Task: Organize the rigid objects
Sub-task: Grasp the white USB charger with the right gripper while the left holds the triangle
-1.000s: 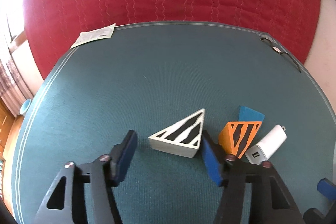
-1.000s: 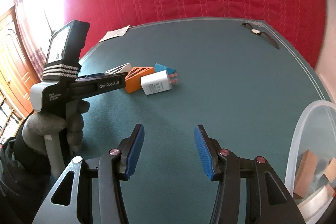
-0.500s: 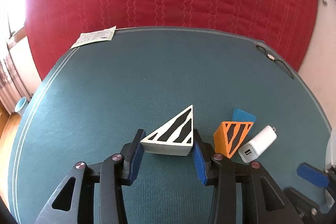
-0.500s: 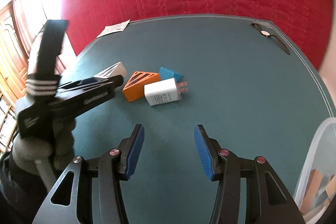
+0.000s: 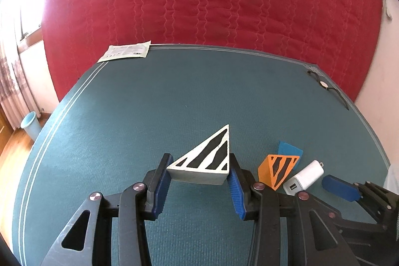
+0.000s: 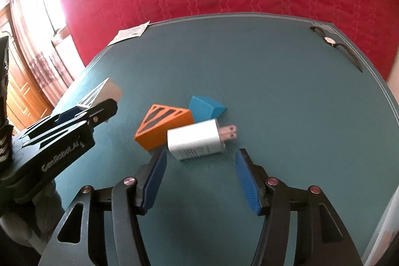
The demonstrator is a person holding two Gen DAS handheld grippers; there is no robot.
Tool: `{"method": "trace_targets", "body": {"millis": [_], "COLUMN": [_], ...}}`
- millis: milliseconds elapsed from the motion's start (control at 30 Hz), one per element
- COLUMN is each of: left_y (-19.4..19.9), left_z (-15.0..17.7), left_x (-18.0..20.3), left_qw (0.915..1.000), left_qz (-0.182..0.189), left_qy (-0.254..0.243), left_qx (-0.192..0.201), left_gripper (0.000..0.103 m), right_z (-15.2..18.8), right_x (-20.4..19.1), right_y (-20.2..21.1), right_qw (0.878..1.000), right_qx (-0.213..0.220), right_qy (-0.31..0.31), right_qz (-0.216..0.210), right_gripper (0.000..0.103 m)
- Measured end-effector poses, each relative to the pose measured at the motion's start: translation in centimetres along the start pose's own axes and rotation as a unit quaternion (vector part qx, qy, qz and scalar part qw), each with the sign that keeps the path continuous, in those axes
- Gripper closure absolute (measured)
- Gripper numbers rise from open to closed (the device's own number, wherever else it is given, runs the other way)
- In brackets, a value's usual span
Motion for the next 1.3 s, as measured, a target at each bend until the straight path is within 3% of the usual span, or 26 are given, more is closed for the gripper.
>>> {"method": "trace_targets", "body": {"millis": [333,400,433,567,1300], "left_y": [-0.1,-0.1,-0.1,-0.1,0.7], "left_z": [0.1,0.1,0.1,0.2,0.6], "left_x": [0.0,0.0,0.1,0.2,2.2], "left_qw": [1.0,1.0,1.0,1.0,0.9995], "left_qz": [0.005,0.004,0.004,0.004,0.013], "left_qy": [-0.002,-0.002,-0.003,-0.004,-0.027], "left_qx": [-0.003,-0.003,-0.003,-0.002,0.008], "left_gripper": [0.058,0.058,0.058,0.058,0.058], "right_z": [-0.9,-0.8,-0.8,-0.4,3.4], "right_x": [-0.1,-0.2,-0.3,-0.7,-0.4], "right_y": [-1.5,-1.5,-1.5,-1.3,3.8], "right_qw": [1.0,1.0,1.0,1.0,1.0], "right_qx": [0.004,0.006,0.006,0.007,0.014], "right_qy": [0.003,0.007,0.01,0.021,0.003], "right_qz": [0.005,0.007,0.005,0.006,-0.008], "right_gripper": [0.044,0.046,0.052,0.054,0.054]}}
Point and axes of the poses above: each gripper's, at about its wrist camera, not at the fingertips, and y roughly against the way its jaws point, x to its right, z to its underside, the point moved 7 cm from there along -y, roughly the way its jaws point, and after that the axes turned 2 degrees about -y, right-handed, at the moved point
